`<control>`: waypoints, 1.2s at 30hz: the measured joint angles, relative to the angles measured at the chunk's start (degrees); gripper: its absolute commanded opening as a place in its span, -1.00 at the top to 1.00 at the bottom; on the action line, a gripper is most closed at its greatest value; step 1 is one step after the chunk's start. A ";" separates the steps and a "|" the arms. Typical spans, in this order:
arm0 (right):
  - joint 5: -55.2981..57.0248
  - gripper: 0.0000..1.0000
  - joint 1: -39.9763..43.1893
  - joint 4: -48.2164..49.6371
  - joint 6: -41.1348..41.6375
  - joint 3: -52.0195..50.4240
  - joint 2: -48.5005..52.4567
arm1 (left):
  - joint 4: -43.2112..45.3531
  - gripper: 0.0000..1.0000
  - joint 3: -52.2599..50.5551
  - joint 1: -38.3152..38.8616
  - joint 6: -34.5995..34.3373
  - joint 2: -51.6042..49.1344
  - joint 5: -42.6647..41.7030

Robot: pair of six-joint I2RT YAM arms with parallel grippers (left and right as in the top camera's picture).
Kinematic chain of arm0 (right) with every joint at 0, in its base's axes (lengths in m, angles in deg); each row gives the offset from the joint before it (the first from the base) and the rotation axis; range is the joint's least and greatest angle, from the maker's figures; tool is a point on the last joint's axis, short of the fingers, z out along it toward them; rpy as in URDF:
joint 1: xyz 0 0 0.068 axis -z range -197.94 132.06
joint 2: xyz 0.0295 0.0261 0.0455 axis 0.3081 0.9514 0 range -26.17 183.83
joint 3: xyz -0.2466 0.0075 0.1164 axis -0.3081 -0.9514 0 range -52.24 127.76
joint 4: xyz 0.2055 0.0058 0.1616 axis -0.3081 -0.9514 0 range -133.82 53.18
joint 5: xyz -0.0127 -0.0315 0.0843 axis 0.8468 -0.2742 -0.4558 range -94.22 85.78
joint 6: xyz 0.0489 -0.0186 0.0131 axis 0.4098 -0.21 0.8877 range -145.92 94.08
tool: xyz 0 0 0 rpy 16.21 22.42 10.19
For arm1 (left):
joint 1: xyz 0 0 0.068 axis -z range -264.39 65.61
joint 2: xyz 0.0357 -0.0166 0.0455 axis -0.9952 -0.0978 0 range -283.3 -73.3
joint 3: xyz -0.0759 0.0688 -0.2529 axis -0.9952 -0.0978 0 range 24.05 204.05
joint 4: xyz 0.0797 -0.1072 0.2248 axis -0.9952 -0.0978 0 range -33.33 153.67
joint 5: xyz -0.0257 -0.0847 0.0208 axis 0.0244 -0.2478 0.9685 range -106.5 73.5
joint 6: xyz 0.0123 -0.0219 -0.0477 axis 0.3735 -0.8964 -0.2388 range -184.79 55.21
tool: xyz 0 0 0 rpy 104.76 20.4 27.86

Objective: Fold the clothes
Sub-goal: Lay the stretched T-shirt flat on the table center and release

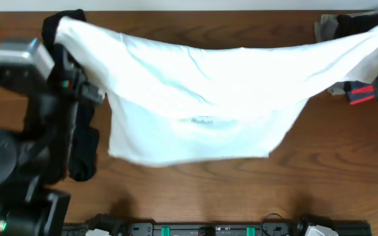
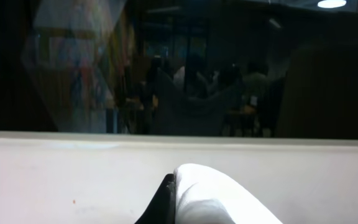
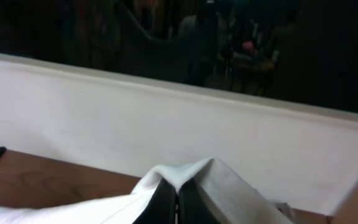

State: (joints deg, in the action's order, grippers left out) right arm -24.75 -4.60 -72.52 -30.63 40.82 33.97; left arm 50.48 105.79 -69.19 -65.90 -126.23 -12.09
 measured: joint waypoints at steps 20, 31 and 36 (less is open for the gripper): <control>-4.07 0.98 -2.03 37.18 4.13 4.98 33.90 | 36.22 0.88 13.86 -2.56 -4.24 -48.43 -4.72; -5.79 0.98 -1.97 24.39 4.26 21.24 31.69 | 10.29 0.88 34.10 -2.78 -4.46 -42.56 -12.04; -6.05 0.97 -1.97 3.63 0.92 21.59 32.39 | -14.16 0.88 34.40 -2.78 -4.46 -41.75 -13.14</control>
State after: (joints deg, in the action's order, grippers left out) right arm -30.81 -6.57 -68.89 -29.71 62.41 66.36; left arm 36.31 140.19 -71.96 -70.35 -167.97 -25.23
